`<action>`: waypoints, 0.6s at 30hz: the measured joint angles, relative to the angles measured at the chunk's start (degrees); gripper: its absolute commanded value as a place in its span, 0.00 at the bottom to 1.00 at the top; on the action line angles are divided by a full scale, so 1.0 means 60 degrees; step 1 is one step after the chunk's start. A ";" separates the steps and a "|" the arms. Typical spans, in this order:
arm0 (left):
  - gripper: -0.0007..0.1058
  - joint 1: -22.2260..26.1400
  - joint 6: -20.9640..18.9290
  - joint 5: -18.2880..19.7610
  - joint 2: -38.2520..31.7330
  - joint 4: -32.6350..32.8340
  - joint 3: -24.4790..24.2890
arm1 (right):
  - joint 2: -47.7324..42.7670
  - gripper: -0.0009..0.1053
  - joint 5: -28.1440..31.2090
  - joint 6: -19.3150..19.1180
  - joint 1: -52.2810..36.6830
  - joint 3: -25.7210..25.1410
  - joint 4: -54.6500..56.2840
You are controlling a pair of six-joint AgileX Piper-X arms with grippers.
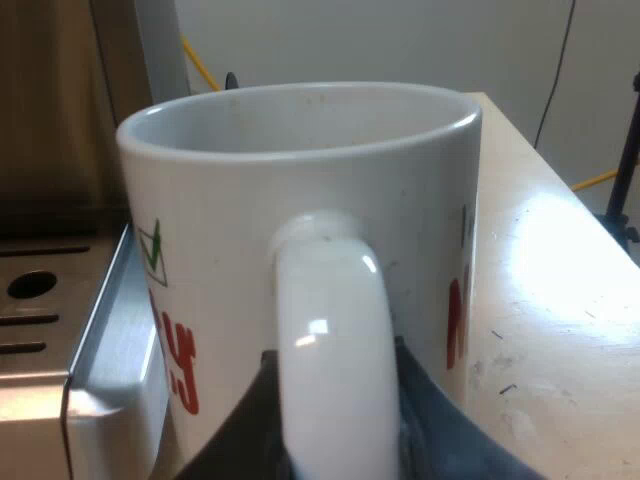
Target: Remove mug from coffee machine
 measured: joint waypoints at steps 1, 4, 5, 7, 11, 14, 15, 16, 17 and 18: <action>0.77 0.0000 0.0000 0.0000 0.0000 0.0000 0.0000 | 0.0000 0.03 -0.0258 -0.0002 -0.0206 0.0000 0.0000; 0.77 0.0000 0.0000 0.0000 0.0000 0.0000 0.0000 | 0.0033 0.03 -0.0679 -0.0002 -0.0569 0.0000 0.0000; 0.77 0.0000 0.0000 0.0000 0.0000 0.0000 0.0000 | 0.0086 0.03 -0.0922 -0.0002 -0.0809 0.0000 0.0000; 0.77 0.0000 0.0000 0.0000 0.0000 0.0000 0.0000 | 0.0228 0.03 -0.1342 -0.0002 -0.1186 0.0000 0.0000; 0.77 0.0000 0.0000 0.0000 0.0000 0.0000 0.0000 | 0.0538 0.03 -0.1911 -0.0002 -0.1687 0.0000 0.0000; 0.77 0.0000 0.0000 0.0000 0.0000 0.0000 0.0000 | 0.0850 0.03 -0.2226 -0.0002 -0.2018 0.0000 0.0000; 0.77 0.0000 0.0000 0.0000 0.0000 0.0000 0.0000 | 0.0949 0.03 -0.2338 -0.0002 -0.2088 0.0000 0.0000; 0.77 0.0000 0.0000 0.0000 0.0000 0.0000 0.0000 | 0.1090 0.03 -0.2481 -0.0002 -0.2145 0.0000 -0.0084; 0.77 0.0000 0.0000 0.0000 0.0000 0.0000 0.0000 | 0.1174 0.03 -0.2537 -0.0002 -0.2184 0.0000 -0.0162; 0.77 0.0000 0.0000 0.0000 0.0000 0.0000 0.0000 | 0.1375 0.03 -0.2647 -0.0002 -0.2257 0.0000 -0.0309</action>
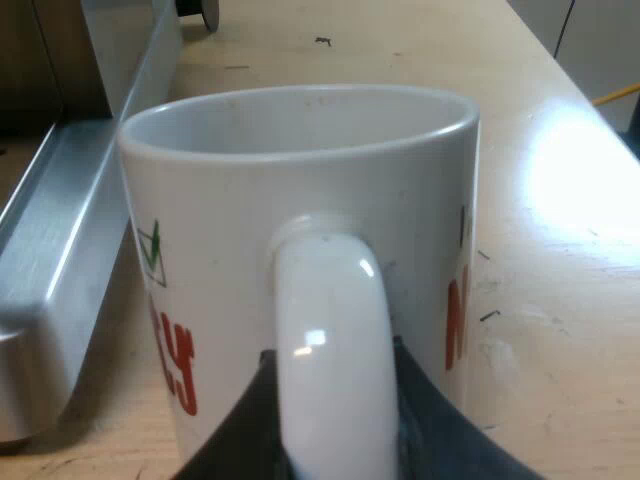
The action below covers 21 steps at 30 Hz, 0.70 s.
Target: Remove mug from coffee machine
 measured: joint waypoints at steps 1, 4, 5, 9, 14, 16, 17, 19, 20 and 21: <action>0.77 0.0000 0.0000 0.0000 0.0000 0.0000 0.0000 | 0.0177 0.03 -0.0034 0.0000 -0.0050 0.0000 -0.0247; 0.77 0.0000 0.0000 0.0000 0.0000 0.0000 0.0000 | 0.0701 0.03 -0.0065 0.0000 -0.0138 0.0000 -0.0954; 0.77 0.0000 0.0000 0.0000 0.0000 0.0000 0.0000 | 0.0774 0.03 -0.0065 0.0000 -0.0157 0.0000 -0.1097; 0.77 0.0000 0.0000 0.0000 0.0000 0.0098 0.0000 | 0.1532 0.03 -0.0065 -0.0018 -0.0160 0.0000 -0.1975; 0.77 0.0000 0.0000 0.0000 0.0000 0.0098 0.0000 | 0.2456 0.03 -0.0065 -0.0018 -0.0160 -0.0153 -0.2856; 0.77 0.0000 0.0000 0.0000 0.0000 0.0098 0.0000 | 0.2974 0.03 -0.0065 -0.0018 -0.0160 -0.0462 -0.3149; 0.77 0.0000 0.0000 0.0000 0.0000 0.0098 0.0000 | 0.3103 0.03 -0.0065 -0.0018 -0.0160 -0.0554 -0.3191; 0.77 0.0000 0.0000 0.0000 0.0000 0.0321 0.0000 | 0.3566 0.03 -0.0065 -0.0061 -0.0160 -0.0947 -0.3368; 0.77 0.0000 0.0000 0.0000 0.0000 0.0385 0.0000 | 0.3681 0.03 -0.0065 -0.0086 -0.0160 -0.1052 -0.3405; 0.77 0.0000 0.0000 0.0000 0.0000 0.0484 0.0000 | 0.3896 0.03 -0.0039 -0.0101 -0.0160 -0.1266 -0.3469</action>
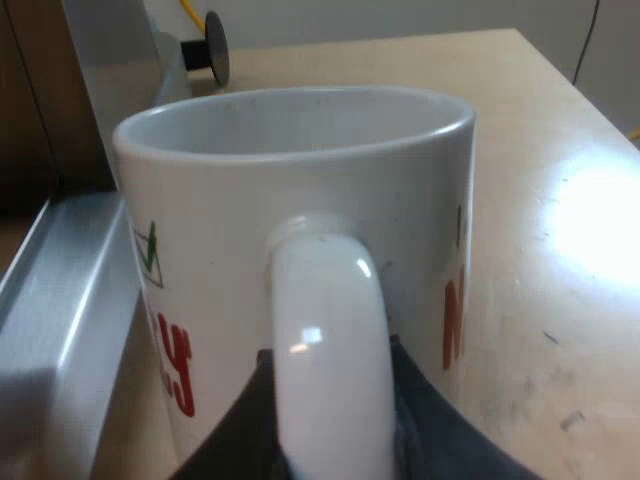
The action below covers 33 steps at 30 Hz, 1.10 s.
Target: Remove mug from coffee machine
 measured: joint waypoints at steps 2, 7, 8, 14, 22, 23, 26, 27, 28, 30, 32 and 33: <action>0.77 0.0000 0.0000 0.0000 0.0000 0.0072 0.0000 | 0.0259 0.03 0.0001 0.0004 0.0000 -0.0253 -0.0099; 0.77 0.0000 0.0000 0.0000 0.0000 0.0089 0.0000 | 0.1015 0.03 0.0077 0.0004 -0.0237 -0.0866 -0.0346; 0.77 0.0000 0.0000 0.0000 0.0000 0.0089 0.0000 | 0.1093 0.03 0.0077 0.0004 -0.0298 -0.0927 -0.0368; 0.77 0.0000 0.0000 0.0000 0.0000 0.0089 0.0000 | 0.1247 0.03 0.0176 -0.0067 -0.0846 -0.1070 -0.0434; 0.77 0.0000 0.0000 0.0000 0.0000 0.0089 0.0000 | 0.1567 0.03 0.0044 -0.0067 -0.0960 -0.1094 -0.0569; 0.77 0.0000 0.0000 0.0000 0.0000 0.0089 0.0000 | 0.1595 0.03 0.0044 -0.0067 -0.0960 -0.1094 -0.0588; 0.77 0.0000 0.0000 0.0000 0.0000 0.0089 0.0000 | 0.1727 0.03 0.0044 -0.0047 -0.0960 -0.1094 -0.0720; 0.77 0.0000 0.0000 0.0000 0.0000 0.0089 0.0000 | 0.1735 0.03 0.0044 0.0049 -0.0960 -0.1094 -0.0715; 0.77 0.0000 0.0000 0.0000 0.0000 0.0089 0.0000 | 0.1732 0.03 0.0044 0.0084 -0.0960 -0.1094 -0.0715; 0.77 0.0000 0.0000 0.0000 0.0000 0.0089 0.0000 | 0.1732 0.03 0.0044 0.0082 -0.0960 -0.1094 -0.0715; 0.77 0.0000 0.0000 0.0000 0.0000 0.0089 0.0000 | 0.1732 0.03 0.0044 0.0093 -0.0960 -0.1094 -0.0715; 0.77 0.0000 0.0000 0.0000 0.0000 0.0089 0.0000 | 0.1732 0.03 0.0044 0.0093 -0.0960 -0.1094 -0.0715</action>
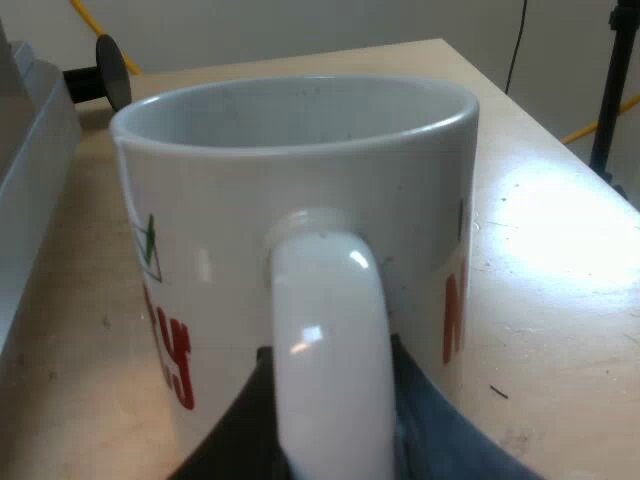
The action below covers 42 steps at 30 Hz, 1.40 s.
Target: Remove mug from coffee machine
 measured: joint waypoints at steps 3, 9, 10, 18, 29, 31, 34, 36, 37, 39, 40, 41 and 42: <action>0.77 0.0000 0.0000 0.0000 0.0000 0.0000 0.0000 | 0.0000 0.03 0.0000 0.0000 0.0000 0.0000 0.0000; 0.77 0.0000 0.0000 0.0000 0.0000 0.0000 0.0000 | 0.0000 0.15 0.0000 0.0000 0.0000 0.0000 0.0000; 0.77 0.0000 0.0000 0.0000 0.0000 0.0000 0.0000 | 0.0000 0.21 0.0000 0.0000 0.0000 0.0000 0.0000; 0.77 0.0000 0.0000 0.0000 0.0000 0.0000 0.0000 | 0.0000 0.47 -0.0014 0.0171 0.0000 -0.0019 -0.0021; 0.77 0.0000 0.0000 0.0000 0.0000 0.0000 0.0000 | 0.0000 0.72 -0.0014 0.0410 0.0000 -0.0012 -0.0020; 0.77 0.0000 0.0000 0.0000 0.0000 0.0000 0.0000 | 0.0000 0.72 -0.0014 0.0410 0.0000 -0.0012 -0.0020; 0.77 0.0000 0.0000 0.0000 0.0000 0.0000 0.0000 | -0.0111 0.70 -0.0248 0.0410 0.0000 0.0139 -0.0020; 0.77 0.0000 0.0000 0.0000 0.0000 0.0000 0.0000 | -0.0345 0.68 -0.0311 0.0410 0.0000 0.0407 -0.0020; 0.77 0.0000 0.0000 0.0000 0.0000 0.0000 0.0000 | -0.0506 0.68 -0.0356 0.0422 0.0000 0.0591 -0.0020; 0.77 0.0000 0.0000 0.0000 0.0000 0.0000 0.0000 | -0.0829 0.68 -0.0424 0.0422 0.0000 0.0952 -0.0020; 0.77 0.0000 0.0000 0.0000 0.0000 0.0000 0.0000 | -0.1062 0.68 -0.0424 0.0422 0.0000 0.1176 -0.0020; 0.77 0.0000 0.0000 0.0000 0.0000 0.0000 0.0000 | -0.1188 0.68 -0.0424 0.0442 0.0000 0.1250 -0.0020; 0.77 0.0000 0.0000 0.0000 0.0000 0.0000 0.0000 | -0.1395 0.68 -0.0424 0.0432 0.0000 0.1450 -0.0020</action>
